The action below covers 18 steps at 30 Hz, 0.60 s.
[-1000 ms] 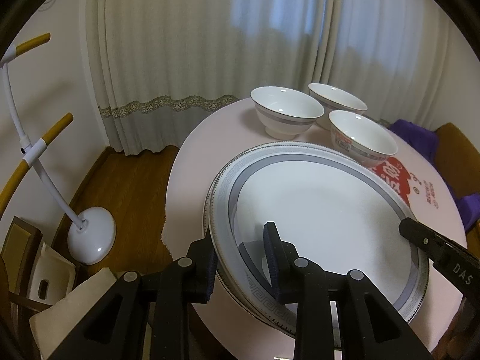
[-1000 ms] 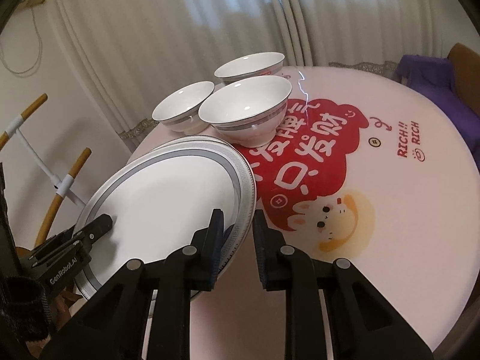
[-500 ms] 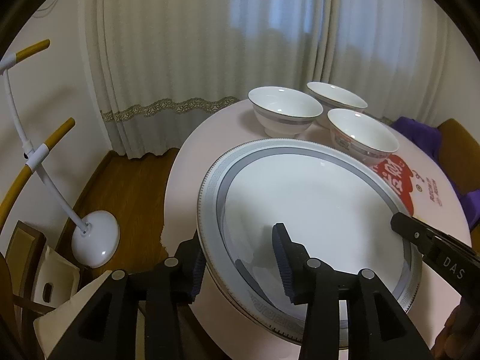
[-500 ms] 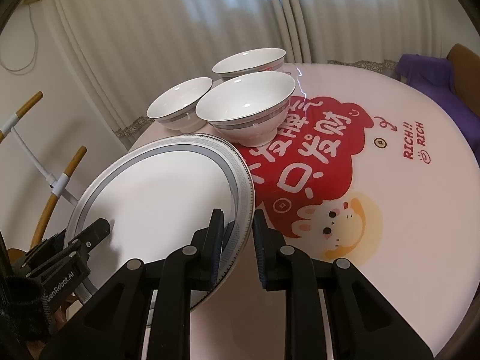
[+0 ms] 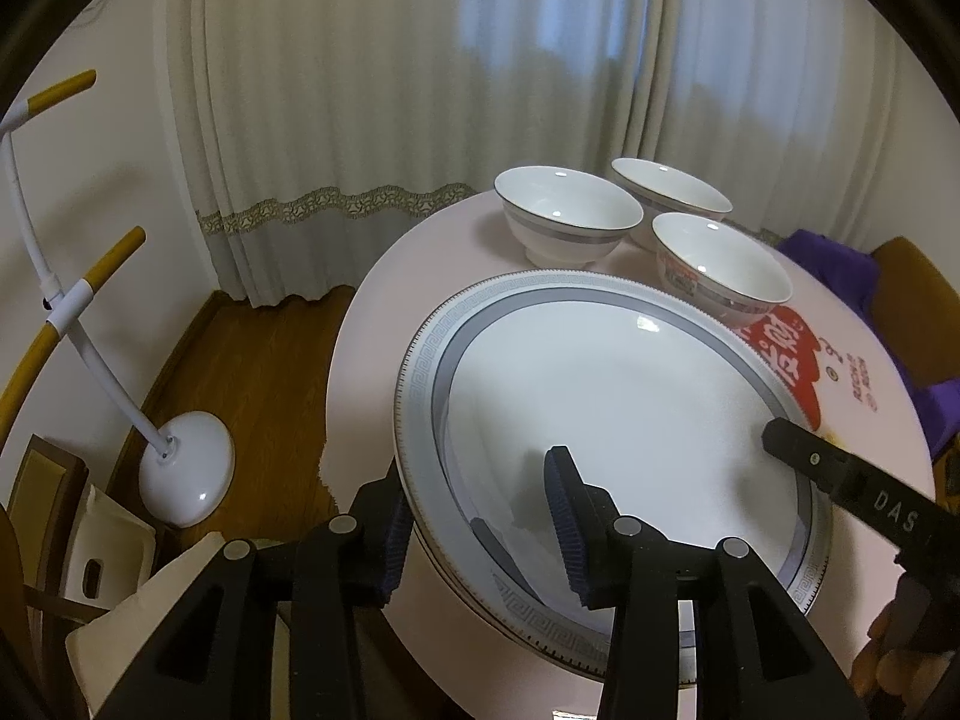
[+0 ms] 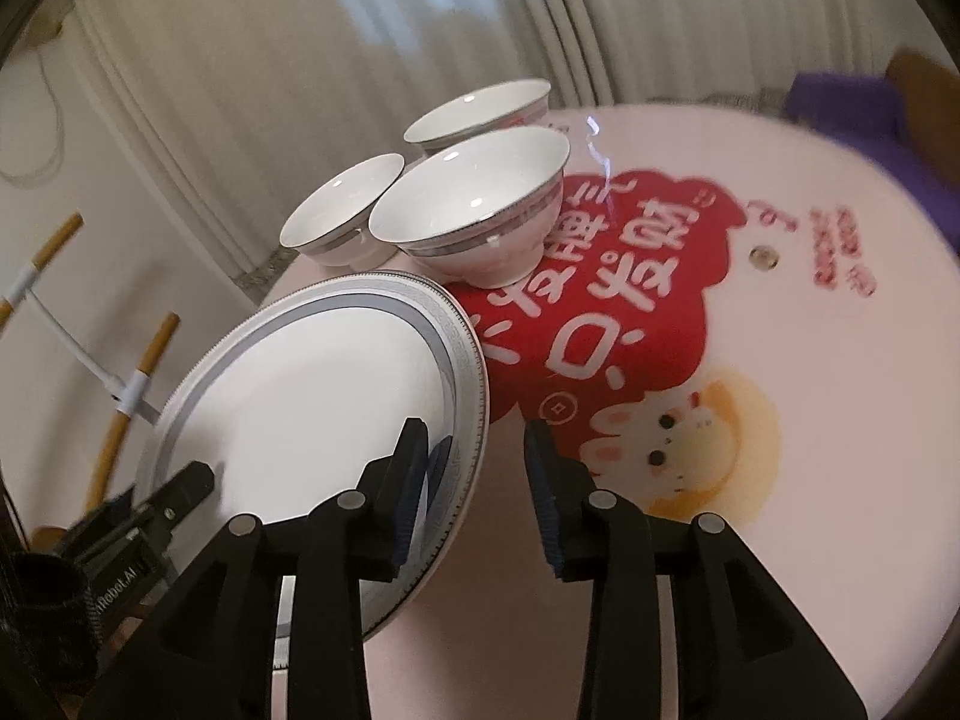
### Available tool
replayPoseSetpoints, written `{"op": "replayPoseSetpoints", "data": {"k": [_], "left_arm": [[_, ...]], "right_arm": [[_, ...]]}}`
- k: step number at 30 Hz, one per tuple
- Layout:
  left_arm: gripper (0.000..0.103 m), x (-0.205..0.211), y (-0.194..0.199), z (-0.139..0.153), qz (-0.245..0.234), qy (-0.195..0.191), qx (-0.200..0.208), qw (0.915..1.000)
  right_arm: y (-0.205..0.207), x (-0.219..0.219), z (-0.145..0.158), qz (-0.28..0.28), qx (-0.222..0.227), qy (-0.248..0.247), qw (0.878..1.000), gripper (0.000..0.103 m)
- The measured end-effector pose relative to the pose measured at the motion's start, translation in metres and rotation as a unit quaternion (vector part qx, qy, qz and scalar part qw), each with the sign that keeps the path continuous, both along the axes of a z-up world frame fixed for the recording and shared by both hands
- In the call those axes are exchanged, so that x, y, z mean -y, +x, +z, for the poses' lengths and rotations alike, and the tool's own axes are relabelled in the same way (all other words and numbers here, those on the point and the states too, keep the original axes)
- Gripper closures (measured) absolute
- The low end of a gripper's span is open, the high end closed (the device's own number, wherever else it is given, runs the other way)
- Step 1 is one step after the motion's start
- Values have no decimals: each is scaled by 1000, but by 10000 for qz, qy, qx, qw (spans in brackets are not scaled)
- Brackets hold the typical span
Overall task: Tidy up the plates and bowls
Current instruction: 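Open both tools to release the plate rim and lift away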
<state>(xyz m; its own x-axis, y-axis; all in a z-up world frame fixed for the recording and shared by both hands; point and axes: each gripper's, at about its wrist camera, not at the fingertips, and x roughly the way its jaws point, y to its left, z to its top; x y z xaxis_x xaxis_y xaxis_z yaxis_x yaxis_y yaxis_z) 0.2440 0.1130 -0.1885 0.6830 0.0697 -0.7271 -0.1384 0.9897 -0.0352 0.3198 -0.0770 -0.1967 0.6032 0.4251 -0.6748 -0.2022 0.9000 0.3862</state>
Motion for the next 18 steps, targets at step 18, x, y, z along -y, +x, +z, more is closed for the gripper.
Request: {"op": "replayPoseSetpoints", "data": {"k": [18], "left_arm": [[57,-6,6,-1,120,11,-92,9999]], "right_arm": [[9,-3,-2,218,-91,285,9993,78]]}}
